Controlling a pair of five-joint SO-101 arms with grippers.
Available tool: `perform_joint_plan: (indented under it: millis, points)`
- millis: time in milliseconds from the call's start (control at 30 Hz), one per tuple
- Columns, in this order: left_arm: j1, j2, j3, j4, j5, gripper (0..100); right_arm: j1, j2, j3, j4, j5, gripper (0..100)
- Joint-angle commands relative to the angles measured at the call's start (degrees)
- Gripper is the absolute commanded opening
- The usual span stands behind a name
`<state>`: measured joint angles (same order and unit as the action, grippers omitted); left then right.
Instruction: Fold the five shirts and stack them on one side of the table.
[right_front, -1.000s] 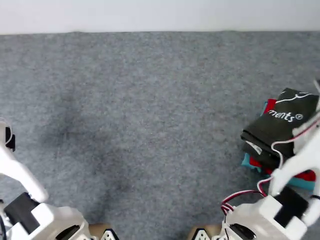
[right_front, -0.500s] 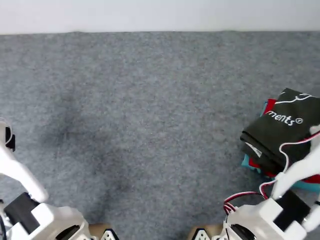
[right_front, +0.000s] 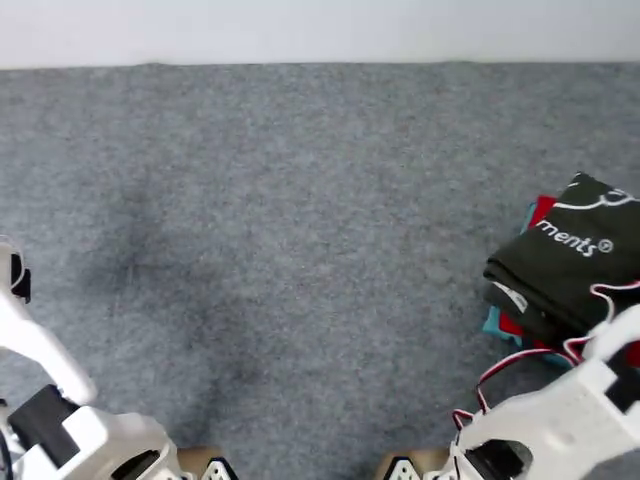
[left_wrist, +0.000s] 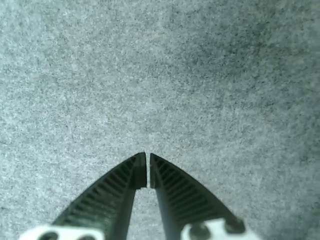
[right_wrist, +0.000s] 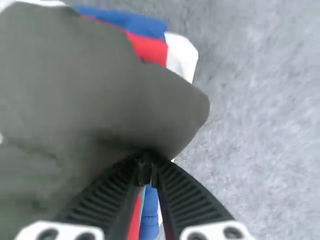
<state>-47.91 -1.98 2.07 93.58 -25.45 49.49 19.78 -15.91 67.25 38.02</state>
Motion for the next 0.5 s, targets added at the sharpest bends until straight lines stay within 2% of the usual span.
perform_joint_plan:
  millis: [0, 267, 467]
  points:
    - [0.2, -2.6, -0.4, 0.7, -0.5, 2, 0.9, -2.2, -6.2, 1.1, 0.2, 0.9]
    - [0.2, -2.9, -0.4, 0.7, -0.5, 2, -8.8, -13.7, -13.5, 9.9, 0.1, 0.9]
    - [0.3, -2.9, -0.4, 0.7, -0.5, 2, -17.5, -10.5, -8.9, 4.4, 0.1, 0.9]
